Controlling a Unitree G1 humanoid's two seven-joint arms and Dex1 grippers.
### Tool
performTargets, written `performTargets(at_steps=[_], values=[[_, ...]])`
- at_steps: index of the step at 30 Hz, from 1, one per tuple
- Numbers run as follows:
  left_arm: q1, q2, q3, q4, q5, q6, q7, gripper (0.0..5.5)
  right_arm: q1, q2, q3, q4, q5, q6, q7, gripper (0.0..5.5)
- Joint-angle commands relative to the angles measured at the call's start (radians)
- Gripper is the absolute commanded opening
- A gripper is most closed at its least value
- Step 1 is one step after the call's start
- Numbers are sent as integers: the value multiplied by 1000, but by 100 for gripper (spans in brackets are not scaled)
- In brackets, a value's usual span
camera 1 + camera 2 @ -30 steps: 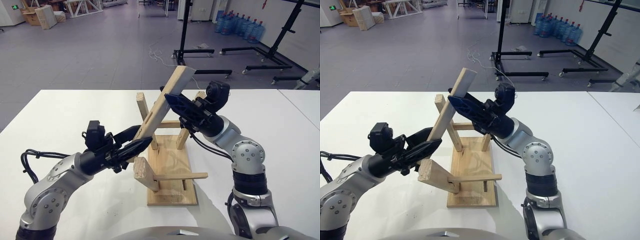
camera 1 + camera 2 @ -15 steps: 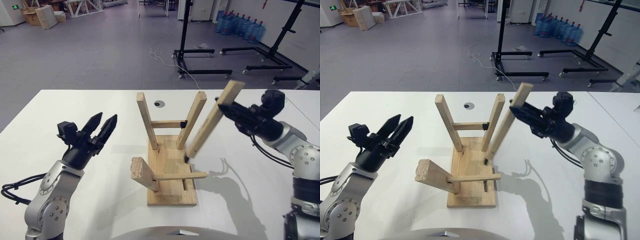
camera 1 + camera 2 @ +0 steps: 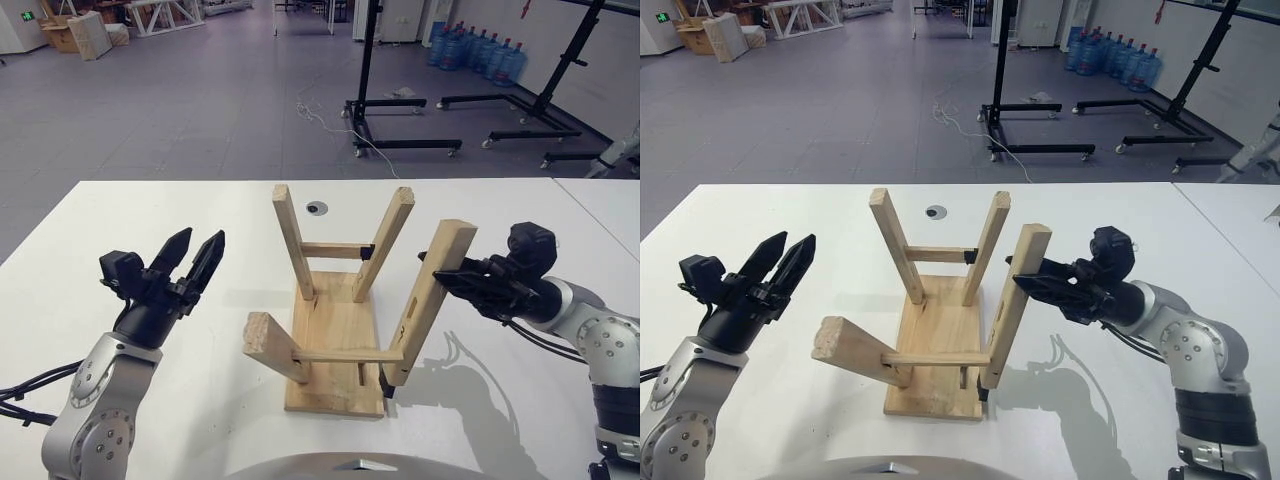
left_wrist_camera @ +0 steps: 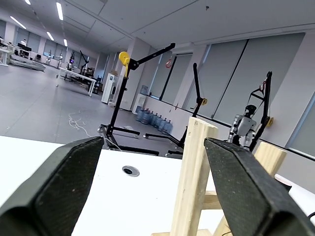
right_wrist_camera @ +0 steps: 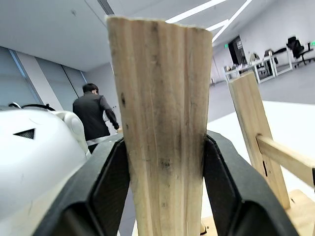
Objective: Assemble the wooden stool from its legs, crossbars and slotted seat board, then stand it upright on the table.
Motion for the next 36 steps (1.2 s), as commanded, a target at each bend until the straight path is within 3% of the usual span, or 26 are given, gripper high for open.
performTargets(at_steps=[1, 7, 14, 26, 36], values=[[-4, 32, 7, 17, -13, 31, -9, 374, -2, 35, 32, -2, -16, -6, -15, 203], [-17, 48, -5, 29, -7, 52, -15, 374, 55, 76, 122, -15, -151, -103, 34, 203], [-11, 48, -1, 37, -7, 60, -16, 374, 80, 130, 141, 8, -281, -266, 33, 203], [10, 58, 3, 35, 7, 61, -32, 374, 158, 55, 144, -102, -442, -449, 43, 203], [46, 42, -5, 30, 39, 40, -33, 374, 195, 15, 150, -207, -382, -442, 48, 203]])
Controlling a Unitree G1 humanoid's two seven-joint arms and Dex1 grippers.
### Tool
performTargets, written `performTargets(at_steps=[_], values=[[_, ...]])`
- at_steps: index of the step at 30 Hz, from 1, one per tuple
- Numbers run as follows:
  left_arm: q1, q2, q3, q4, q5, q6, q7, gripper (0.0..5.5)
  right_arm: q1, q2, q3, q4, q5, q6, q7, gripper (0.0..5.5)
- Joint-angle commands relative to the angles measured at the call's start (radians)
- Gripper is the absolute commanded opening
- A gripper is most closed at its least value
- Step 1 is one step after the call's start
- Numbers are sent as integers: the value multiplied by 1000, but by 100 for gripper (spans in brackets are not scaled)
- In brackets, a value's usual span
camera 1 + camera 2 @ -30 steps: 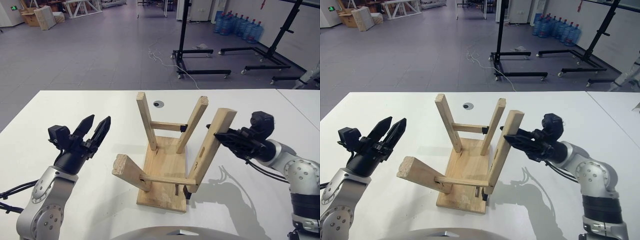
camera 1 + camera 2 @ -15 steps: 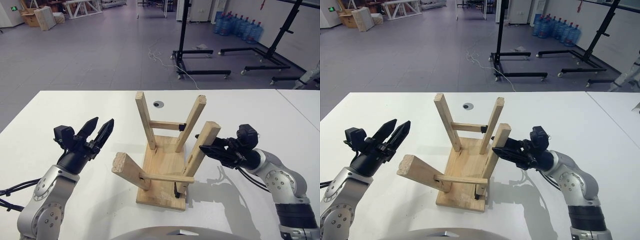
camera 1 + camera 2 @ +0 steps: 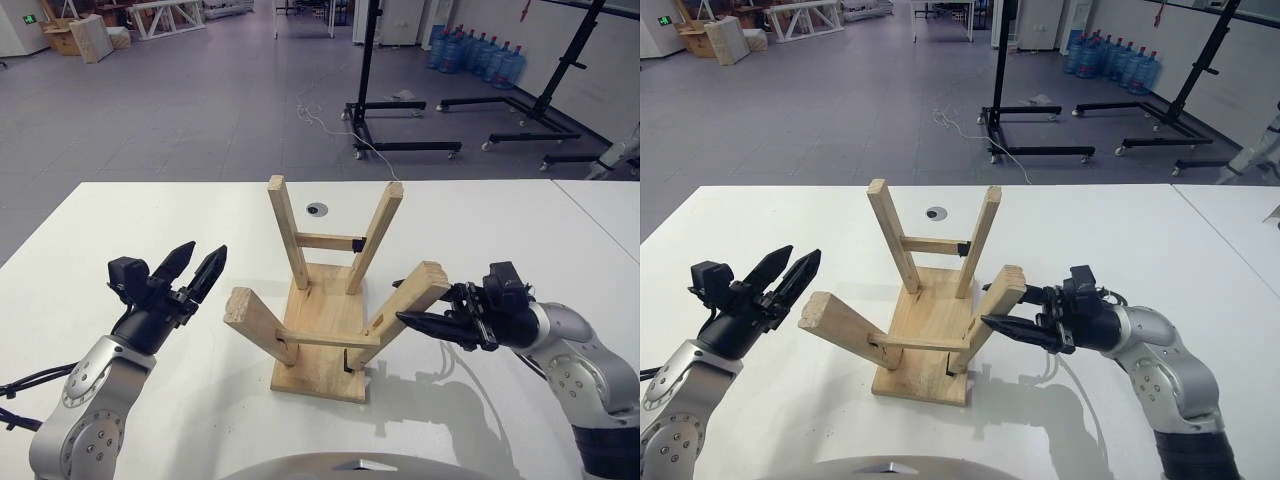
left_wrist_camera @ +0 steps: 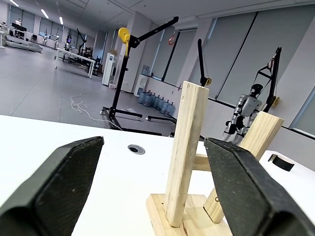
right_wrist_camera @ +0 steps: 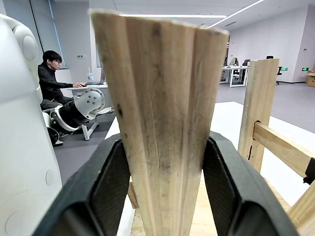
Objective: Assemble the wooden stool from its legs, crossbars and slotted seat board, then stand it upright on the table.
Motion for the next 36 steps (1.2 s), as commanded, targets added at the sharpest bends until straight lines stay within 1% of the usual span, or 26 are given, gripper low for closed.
performTargets(at_steps=[1, 5, 9, 12, 15, 18, 22, 36], values=[[15, -7, -5, -6, 20, -9, -2, 374, 19, -29, 11, -28, 3, 18, 10, 203], [13, -9, -3, -2, 22, -10, -3, 374, 49, -21, -4, -34, 15, 3, 2, 203], [14, -13, -1, 2, 29, -13, -5, 374, 60, 25, -6, -27, 4, -57, -20, 203], [6, -14, 5, 6, 30, -19, -4, 374, 53, 57, -15, 7, 12, -70, -47, 203], [-1, -14, -1, 14, 36, -24, -6, 374, 81, 81, -30, 66, 9, -110, -12, 203], [-3, -13, 1, 17, 40, -26, -7, 374, 114, 73, -19, 102, -4, -145, 56, 203], [-10, -10, 9, 11, 33, -26, -3, 374, 118, 62, -2, 112, -16, -174, 101, 203], [-14, -26, -19, 4, 57, -34, 0, 374, 71, 84, 45, 71, -47, -252, 70, 203]])
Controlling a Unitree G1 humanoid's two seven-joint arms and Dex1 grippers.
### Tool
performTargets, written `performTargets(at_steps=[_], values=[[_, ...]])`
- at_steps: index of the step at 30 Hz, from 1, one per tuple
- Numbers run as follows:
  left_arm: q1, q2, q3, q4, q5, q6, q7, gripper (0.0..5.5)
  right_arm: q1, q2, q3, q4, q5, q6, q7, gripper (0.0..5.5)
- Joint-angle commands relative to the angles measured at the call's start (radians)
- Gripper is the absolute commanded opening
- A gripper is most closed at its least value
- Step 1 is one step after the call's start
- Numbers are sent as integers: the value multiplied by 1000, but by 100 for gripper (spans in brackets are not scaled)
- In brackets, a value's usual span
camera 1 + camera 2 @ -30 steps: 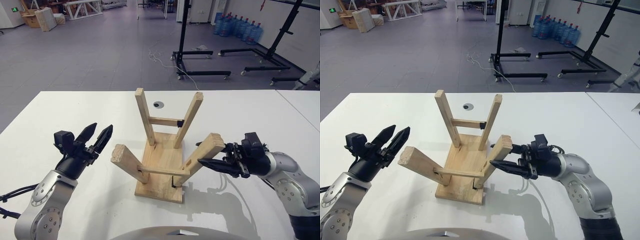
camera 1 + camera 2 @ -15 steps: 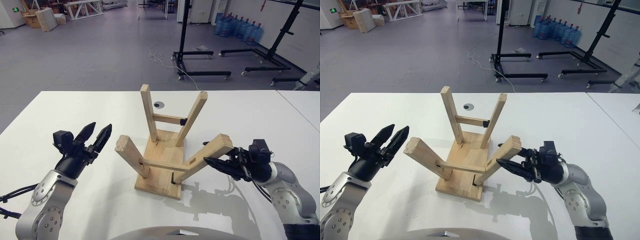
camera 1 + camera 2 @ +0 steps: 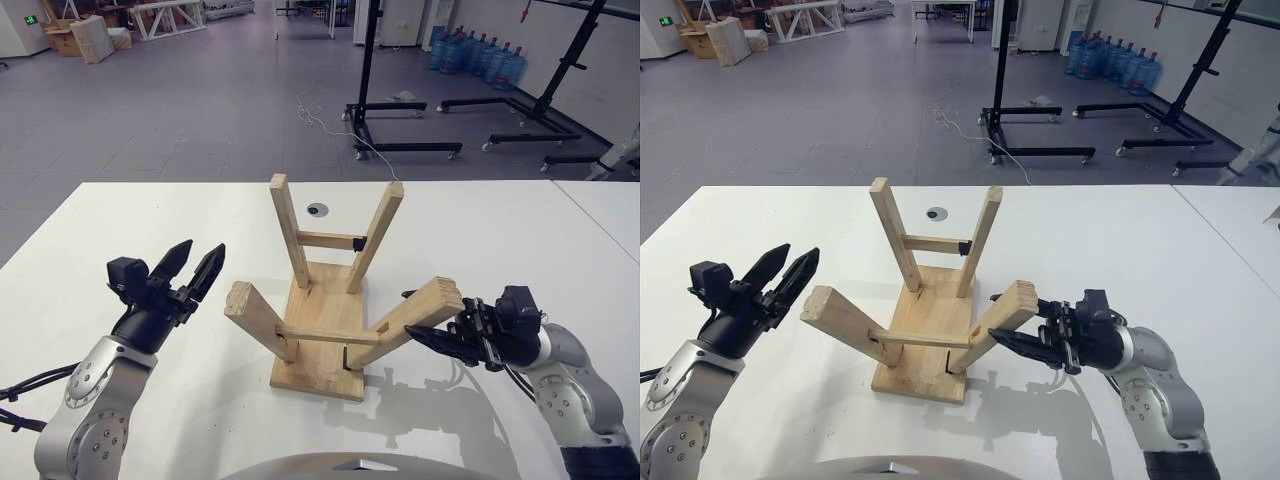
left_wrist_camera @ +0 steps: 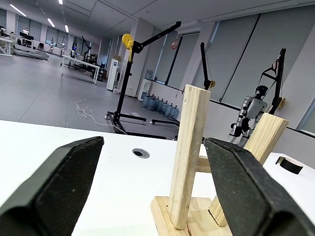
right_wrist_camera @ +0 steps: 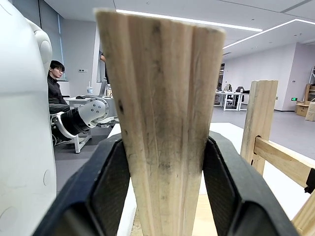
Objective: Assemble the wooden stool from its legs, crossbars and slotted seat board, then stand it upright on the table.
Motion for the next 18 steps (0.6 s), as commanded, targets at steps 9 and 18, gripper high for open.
performTargets(at_steps=[9, 18], values=[[11, -5, -10, -5, 19, -5, -2, 374, 8, -6, 49, -19, -60, -30, -4, 203], [8, 1, -26, 4, 37, 0, -3, 374, -5, 1, 79, 20, -87, -62, -6, 203]])
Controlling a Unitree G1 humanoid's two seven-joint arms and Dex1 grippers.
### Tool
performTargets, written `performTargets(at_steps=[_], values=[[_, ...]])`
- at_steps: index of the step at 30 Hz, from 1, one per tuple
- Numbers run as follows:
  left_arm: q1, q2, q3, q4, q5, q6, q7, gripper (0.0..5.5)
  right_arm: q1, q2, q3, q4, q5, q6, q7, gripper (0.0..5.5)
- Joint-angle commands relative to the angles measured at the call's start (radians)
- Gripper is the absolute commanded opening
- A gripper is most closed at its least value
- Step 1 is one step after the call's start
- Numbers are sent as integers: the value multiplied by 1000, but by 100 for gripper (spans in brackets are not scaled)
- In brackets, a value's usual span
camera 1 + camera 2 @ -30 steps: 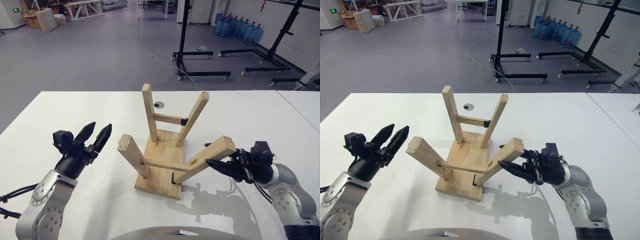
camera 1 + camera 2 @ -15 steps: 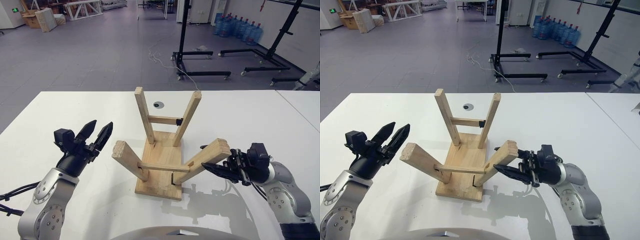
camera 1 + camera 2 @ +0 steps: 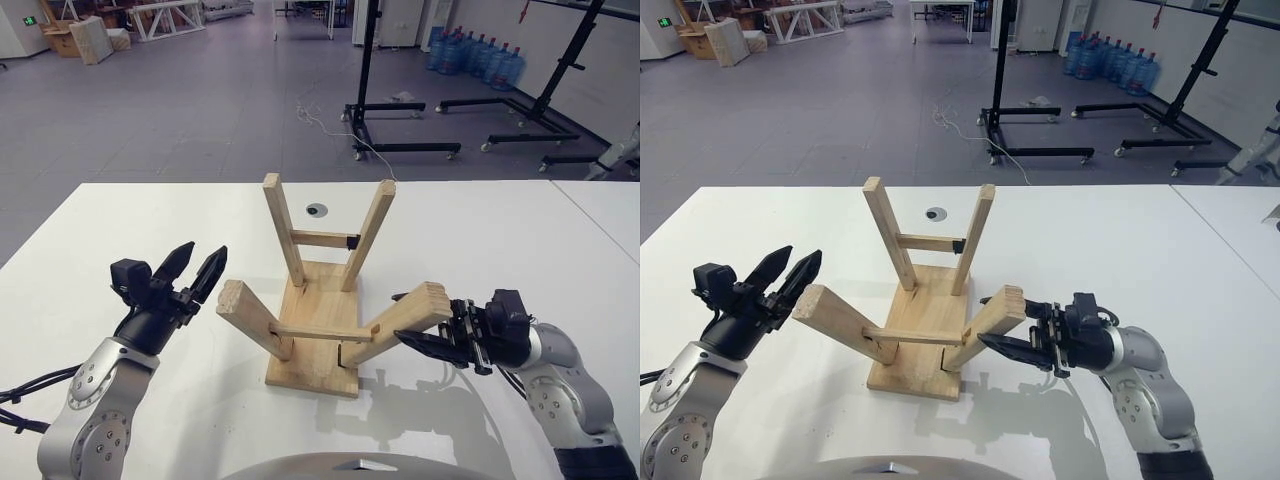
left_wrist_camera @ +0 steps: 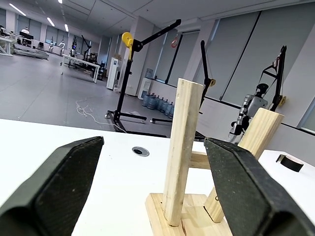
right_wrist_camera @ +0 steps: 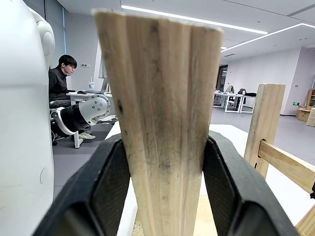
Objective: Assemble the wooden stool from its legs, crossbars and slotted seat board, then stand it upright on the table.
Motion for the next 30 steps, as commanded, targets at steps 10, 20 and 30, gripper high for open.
performTargets(at_steps=[10, 20, 30], values=[[2, -4, -29, 1, 36, 2, 3, 374, -38, -14, 47, 18, -45, 3, -26, 203], [-42, -10, -76, 3, 62, 10, 11, 374, -69, -11, 70, 3, -64, 16, -45, 203], [-17, -114, -189, -73, 134, 55, 191, 374, -54, -8, 88, -37, -72, 23, -86, 203]])
